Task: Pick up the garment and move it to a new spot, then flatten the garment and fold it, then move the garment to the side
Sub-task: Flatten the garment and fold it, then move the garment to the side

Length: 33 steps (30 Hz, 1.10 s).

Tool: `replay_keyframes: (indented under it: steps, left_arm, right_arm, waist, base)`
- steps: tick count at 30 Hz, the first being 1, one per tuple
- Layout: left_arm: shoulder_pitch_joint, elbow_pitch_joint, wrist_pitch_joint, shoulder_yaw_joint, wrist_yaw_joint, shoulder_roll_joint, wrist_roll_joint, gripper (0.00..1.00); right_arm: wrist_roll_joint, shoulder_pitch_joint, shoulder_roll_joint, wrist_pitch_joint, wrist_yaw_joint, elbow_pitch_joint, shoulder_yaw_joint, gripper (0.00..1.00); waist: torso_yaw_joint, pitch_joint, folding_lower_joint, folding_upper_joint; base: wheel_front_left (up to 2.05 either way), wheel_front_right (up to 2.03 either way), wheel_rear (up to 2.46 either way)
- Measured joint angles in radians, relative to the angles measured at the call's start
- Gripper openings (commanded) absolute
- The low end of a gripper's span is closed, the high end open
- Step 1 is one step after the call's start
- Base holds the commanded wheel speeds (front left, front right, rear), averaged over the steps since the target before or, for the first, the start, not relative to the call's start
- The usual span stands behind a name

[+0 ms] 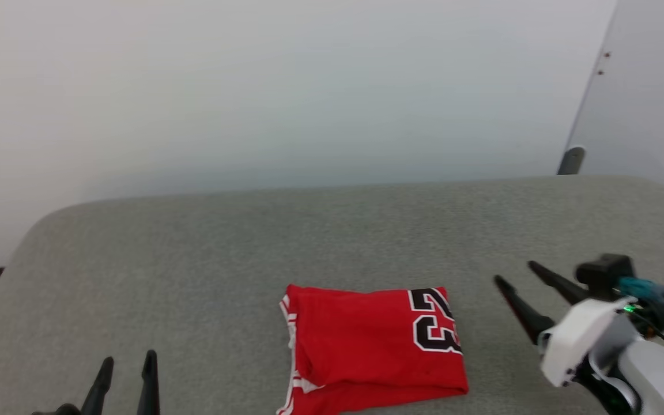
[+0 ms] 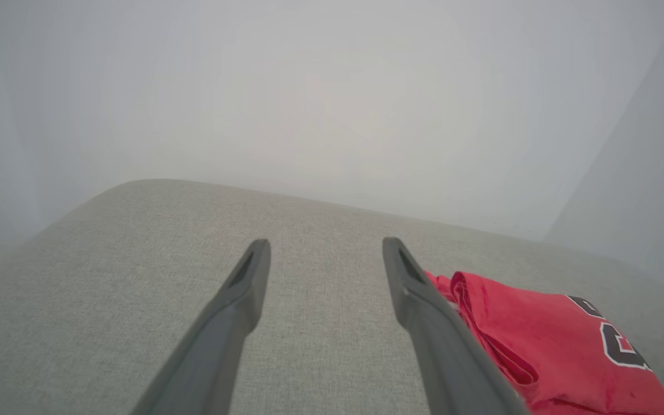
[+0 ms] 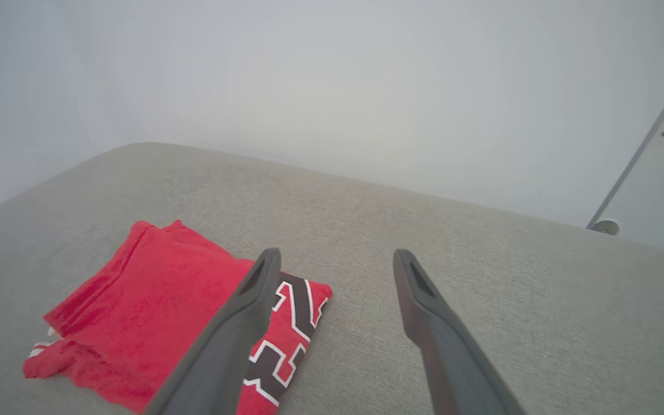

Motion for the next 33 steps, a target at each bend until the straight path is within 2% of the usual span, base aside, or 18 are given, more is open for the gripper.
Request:
replay_keyframes:
  steps: [8, 15, 25, 33]
  left_arm:
    - [0.028, -0.006, 0.000, 0.034, 0.002, -0.004, 0.024, 1.00]
    - [0.034, 0.006, 0.000, 0.048, -0.006, -0.011, 0.052, 1.00]
    - [0.044, 0.027, 0.000, 0.091, -0.008, -0.029, 0.082, 1.00]
    - [0.044, 0.039, 0.000, 0.124, -0.011, -0.038, 0.096, 1.00]
  right_arm:
    - [-0.085, 0.125, -0.016, -0.049, 0.000, -0.056, -0.166, 1.00]
    - [-0.154, 0.237, -0.017, -0.066, 0.000, -0.119, -0.307, 1.00]
    - [-0.230, 0.408, 0.031, -0.082, 0.000, -0.219, -0.493, 1.00]
    - [-0.287, 0.493, 0.088, -0.068, 0.000, -0.279, -0.577, 1.00]
  waist:
    - [-0.059, -0.016, 0.0000, 0.0000]
    - [-0.075, -0.024, 0.0000, 0.0000]
    - [-0.065, -0.033, 0.0000, 0.0000]
    - [-0.052, -0.031, 0.0000, 0.0000]
  base:
    - [0.00, 0.00, 0.00]
    - [0.00, 0.00, 0.00]
    - [0.00, 0.00, 0.00]
    - [0.00, 0.00, 0.00]
